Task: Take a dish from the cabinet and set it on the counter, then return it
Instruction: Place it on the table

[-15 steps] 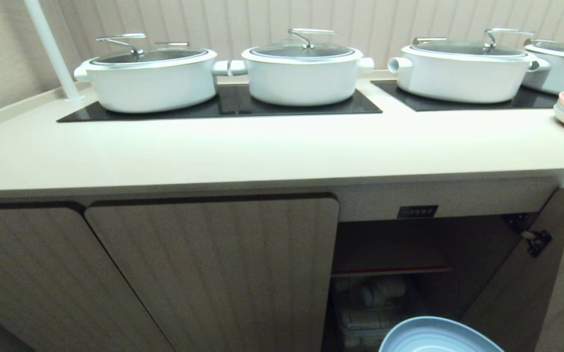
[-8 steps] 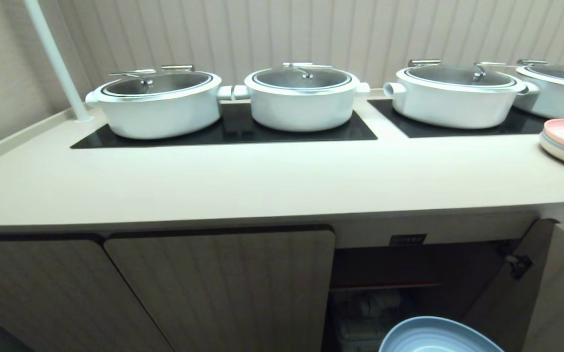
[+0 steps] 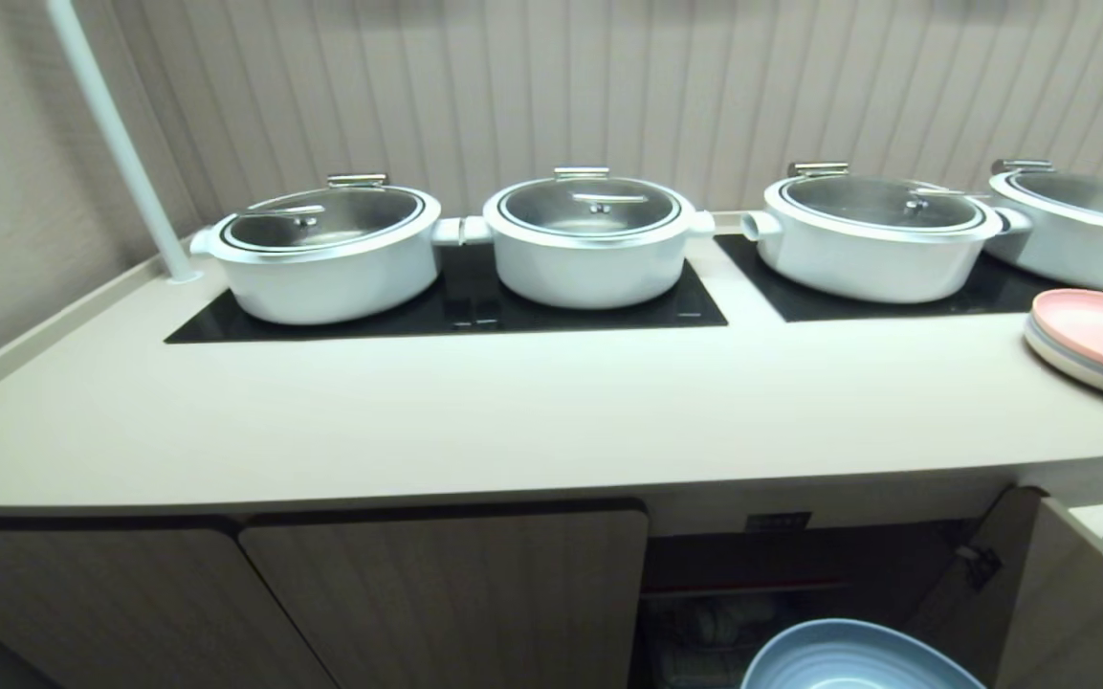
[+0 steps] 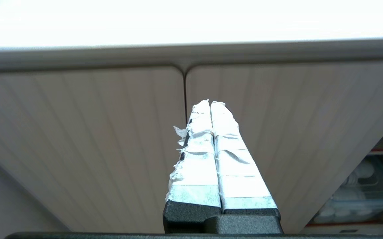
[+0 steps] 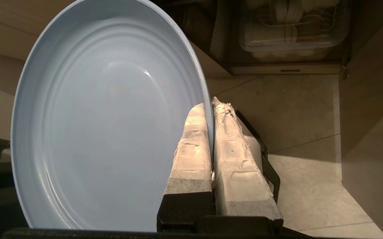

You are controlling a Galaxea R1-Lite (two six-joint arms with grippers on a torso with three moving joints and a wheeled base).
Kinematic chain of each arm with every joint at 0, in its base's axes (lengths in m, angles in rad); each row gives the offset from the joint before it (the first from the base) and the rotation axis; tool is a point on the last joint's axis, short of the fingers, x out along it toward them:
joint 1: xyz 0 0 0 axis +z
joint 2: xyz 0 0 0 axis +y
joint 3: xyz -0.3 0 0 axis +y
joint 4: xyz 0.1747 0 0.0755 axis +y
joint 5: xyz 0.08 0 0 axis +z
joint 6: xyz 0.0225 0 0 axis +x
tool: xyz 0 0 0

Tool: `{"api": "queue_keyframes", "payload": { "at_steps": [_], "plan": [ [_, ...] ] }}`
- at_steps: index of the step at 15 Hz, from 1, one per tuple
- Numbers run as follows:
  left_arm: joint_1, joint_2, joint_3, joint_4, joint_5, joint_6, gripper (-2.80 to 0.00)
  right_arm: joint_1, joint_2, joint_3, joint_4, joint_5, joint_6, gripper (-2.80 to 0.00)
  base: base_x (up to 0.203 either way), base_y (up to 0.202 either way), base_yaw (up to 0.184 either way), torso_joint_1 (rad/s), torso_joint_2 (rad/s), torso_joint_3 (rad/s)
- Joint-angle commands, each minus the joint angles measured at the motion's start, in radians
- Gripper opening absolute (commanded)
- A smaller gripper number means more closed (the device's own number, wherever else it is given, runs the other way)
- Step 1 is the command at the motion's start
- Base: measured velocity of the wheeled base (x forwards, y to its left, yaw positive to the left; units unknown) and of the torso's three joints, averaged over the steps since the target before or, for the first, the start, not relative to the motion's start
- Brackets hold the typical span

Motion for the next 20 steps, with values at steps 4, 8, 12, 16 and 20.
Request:
{"api": "queue_keyframes", "payload": {
  "at_steps": [4,8,12,16,20],
  "plan": [
    [0.0,0.0,0.0,0.0,0.002,0.0,-2.8,-0.002,-0.006,0.003,0.003,0.003,-0.027,-2.8,0.0,0.0,0.0,0.264,-0.56,-0.298],
    [0.0,0.0,0.0,0.0,0.0,0.0,-2.8,-0.002,-0.008,0.003,0.002,0.003,-0.027,-2.8,0.0,0.0,0.0,0.184,-0.38,-0.202],
    [0.0,0.0,0.0,0.0,0.002,0.0,-2.8,-0.002,-0.019,0.002,0.006,0.003,-0.027,-2.8,0.0,0.0,0.0,0.166,-0.34,-0.176],
    [0.0,0.0,0.0,0.0,0.0,0.0,-2.8,-0.002,-0.022,0.002,0.005,0.003,-0.025,-2.8,0.0,0.0,0.0,0.158,-0.32,-0.169],
    [0.0,0.0,0.0,0.0,0.0,0.0,-2.8,-0.002,-0.028,0.002,0.005,0.003,-0.025,-2.8,0.0,0.0,0.0,0.156,-0.32,-0.166]
  ]
}}
